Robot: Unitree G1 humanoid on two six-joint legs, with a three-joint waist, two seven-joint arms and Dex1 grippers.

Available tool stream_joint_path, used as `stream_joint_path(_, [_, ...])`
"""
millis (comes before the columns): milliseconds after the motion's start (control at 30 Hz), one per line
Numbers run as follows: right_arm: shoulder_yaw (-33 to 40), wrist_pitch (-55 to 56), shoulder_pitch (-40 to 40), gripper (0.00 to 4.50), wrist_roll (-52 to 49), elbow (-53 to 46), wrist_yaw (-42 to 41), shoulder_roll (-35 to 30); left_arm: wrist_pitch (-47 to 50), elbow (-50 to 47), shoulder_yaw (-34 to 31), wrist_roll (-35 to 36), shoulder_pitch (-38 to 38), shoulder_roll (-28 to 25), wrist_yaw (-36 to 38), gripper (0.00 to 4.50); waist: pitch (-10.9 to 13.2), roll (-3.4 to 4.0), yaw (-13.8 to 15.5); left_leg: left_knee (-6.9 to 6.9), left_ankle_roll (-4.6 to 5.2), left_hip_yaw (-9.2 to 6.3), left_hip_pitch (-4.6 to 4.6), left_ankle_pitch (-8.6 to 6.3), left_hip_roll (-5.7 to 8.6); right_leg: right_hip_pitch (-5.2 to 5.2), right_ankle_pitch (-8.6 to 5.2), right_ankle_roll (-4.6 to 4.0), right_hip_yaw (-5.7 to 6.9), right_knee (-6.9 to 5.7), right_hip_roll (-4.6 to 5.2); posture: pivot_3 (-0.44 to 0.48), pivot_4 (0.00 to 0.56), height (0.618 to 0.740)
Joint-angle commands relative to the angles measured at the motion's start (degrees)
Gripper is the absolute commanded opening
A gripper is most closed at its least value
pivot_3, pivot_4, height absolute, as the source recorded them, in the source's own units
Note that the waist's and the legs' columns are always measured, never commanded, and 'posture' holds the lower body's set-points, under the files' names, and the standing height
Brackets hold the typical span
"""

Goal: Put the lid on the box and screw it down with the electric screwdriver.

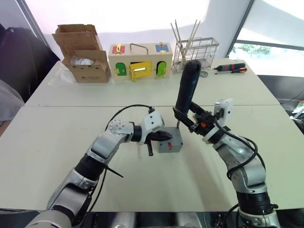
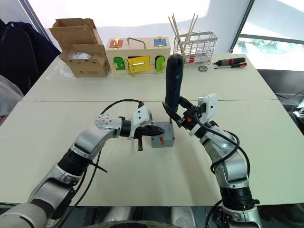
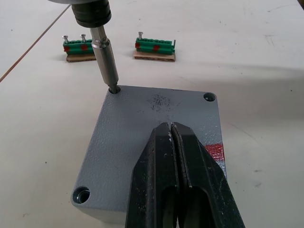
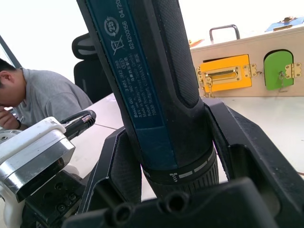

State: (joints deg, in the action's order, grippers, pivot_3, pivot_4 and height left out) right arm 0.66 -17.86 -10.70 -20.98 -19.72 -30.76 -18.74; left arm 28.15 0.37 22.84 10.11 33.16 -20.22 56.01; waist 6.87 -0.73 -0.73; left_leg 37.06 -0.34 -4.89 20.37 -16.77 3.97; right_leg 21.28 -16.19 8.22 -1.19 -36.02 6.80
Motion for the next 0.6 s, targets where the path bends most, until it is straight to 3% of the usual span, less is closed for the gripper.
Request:
stream_joint_path(33, [-3.9, -2.9, 3.9, 1.82, 2.1, 7.3, -0.2, 0.5, 0.6, 1.2, 1.4, -1.4, -0.7, -0.2, -0.1, 0.0, 0.0, 0.0, 0.0, 0.0, 0.0, 0.0, 0.0, 0.0, 0.0, 0.02, 0.0, 0.0, 0.0, 0.0, 0.0, 0.0, 0.15, 0.73])
stream_joint_path(600, [-4.3, -1.5, 6.6, 1.82, 2.9, 8.5, 0.9, 0.7, 0.1, 1.2, 1.7, -2.1, -1.1, -0.1, -0.2, 0.0, -0.1, -0.08, 0.1, -0.02, -0.01, -0.11, -0.02, -0.01, -0.02, 0.04, 0.0, 0.0, 0.07, 0.1, 0.03, 0.0, 0.15, 0.73])
